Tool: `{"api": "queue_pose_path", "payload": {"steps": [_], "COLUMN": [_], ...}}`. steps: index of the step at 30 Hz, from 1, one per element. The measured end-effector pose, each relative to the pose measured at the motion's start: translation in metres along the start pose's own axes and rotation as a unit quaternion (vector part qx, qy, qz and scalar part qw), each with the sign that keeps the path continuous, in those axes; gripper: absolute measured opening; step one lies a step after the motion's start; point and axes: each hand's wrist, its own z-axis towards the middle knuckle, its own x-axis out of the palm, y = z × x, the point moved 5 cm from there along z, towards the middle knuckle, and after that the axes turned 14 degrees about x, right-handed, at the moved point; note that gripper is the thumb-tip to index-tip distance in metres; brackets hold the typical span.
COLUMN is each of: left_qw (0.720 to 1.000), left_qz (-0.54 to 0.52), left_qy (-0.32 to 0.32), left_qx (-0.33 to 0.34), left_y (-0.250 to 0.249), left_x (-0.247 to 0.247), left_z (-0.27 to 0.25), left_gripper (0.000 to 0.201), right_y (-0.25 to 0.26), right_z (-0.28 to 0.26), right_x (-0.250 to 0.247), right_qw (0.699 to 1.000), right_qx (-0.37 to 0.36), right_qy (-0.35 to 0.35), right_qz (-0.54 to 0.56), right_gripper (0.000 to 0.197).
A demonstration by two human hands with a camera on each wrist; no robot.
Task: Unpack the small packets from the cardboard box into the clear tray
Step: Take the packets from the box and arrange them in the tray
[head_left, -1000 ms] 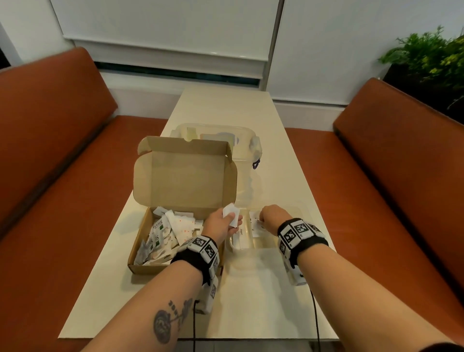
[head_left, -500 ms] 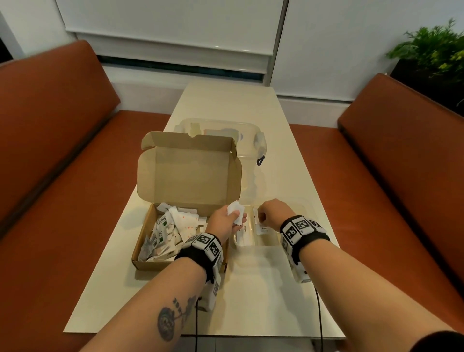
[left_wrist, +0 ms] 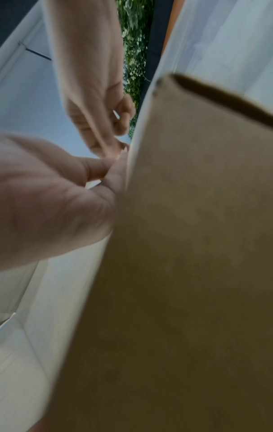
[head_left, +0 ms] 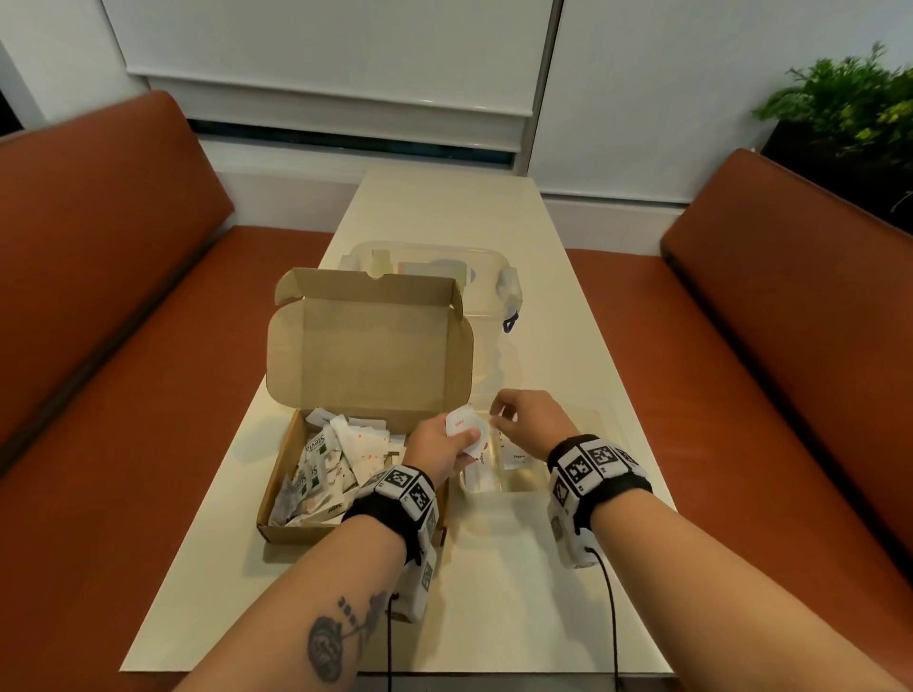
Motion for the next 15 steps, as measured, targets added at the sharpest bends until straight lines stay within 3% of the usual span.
{"api": "queue_pose_path", "payload": {"steps": [5,9,15], "left_qw": [0.999,0.996,0.997], "left_qz": [-0.045,-0.084,-0.077], "left_qy": [0.004,-0.029,0.003], "left_qx": [0.004,-0.029,-0.031], "left_y": [-0.005,-0.008,-0.006], "left_x": [0.004,0.006,0.012], "left_z": [-0.004,-0.006,-0.011], "left_gripper": [0.039,0.017,0.027], "right_y": [0.009,0.004,-0.005], "right_z": [-0.006,-0.009,-0.014], "right_x": [-0.001,-0.006,-0.014], "right_qw": [0.993,0.986,0.98], "right_qx": [0.015,0.036,0.034], "right_qy": [0.048,0.044,0.011], "right_qz": [0.107,0.16,0.194], "right_gripper": [0.015,0.016,0.014]}}
